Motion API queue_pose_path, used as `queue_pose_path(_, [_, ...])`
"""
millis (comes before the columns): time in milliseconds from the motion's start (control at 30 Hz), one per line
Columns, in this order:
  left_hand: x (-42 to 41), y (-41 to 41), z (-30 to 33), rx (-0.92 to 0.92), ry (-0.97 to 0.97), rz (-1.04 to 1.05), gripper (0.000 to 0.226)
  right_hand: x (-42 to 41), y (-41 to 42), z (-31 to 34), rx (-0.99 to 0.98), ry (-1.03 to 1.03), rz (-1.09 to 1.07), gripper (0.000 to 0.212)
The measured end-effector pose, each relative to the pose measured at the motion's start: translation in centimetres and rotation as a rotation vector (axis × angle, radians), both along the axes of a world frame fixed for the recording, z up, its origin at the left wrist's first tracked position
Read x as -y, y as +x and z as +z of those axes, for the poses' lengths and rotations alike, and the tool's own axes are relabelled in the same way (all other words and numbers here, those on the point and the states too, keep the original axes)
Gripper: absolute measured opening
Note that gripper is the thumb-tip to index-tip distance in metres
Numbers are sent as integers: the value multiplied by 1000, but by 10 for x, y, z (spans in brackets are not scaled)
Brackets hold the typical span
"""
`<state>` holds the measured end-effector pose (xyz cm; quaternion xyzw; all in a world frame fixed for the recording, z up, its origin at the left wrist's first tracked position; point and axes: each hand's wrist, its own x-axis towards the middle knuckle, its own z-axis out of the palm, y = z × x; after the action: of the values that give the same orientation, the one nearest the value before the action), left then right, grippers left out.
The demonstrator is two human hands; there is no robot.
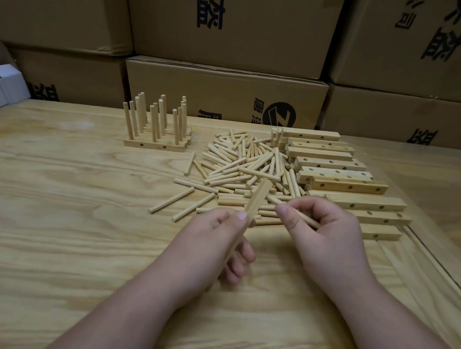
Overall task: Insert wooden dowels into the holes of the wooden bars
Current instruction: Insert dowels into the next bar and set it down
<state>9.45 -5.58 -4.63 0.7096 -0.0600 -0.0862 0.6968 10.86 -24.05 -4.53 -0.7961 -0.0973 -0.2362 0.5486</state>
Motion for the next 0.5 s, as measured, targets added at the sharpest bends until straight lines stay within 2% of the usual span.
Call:
queue_pose_path(100, [2, 3, -2, -15, -38, 65, 36, 5, 3, -4, -8, 104, 1, 21])
queue_pose_path(167, [0, 6, -1, -50, -169, 172, 40, 9, 6, -8, -43, 56, -32, 32])
queue_pose_path(200, [-2, 8, 1, -77, -248, 216, 41, 11, 8, -9, -56, -43, -71, 31])
queue_pose_path(267, [-5, 10, 3, -131, -382, 255, 44, 14, 13, -12, -116, -364, -137, 30])
queue_pose_path(367, [-8, 9, 6, -170, -458, 232, 46, 9, 15, -17, -199, -841, -198, 36])
queue_pose_path(433, [-8, 8, 7, -172, -457, 215, 46, 5, 11, -18, -186, -925, -224, 29])
queue_pose_path(500, [-8, 7, 7, -167, -451, 203, 45, 4, 8, -16, -139, -905, -230, 15])
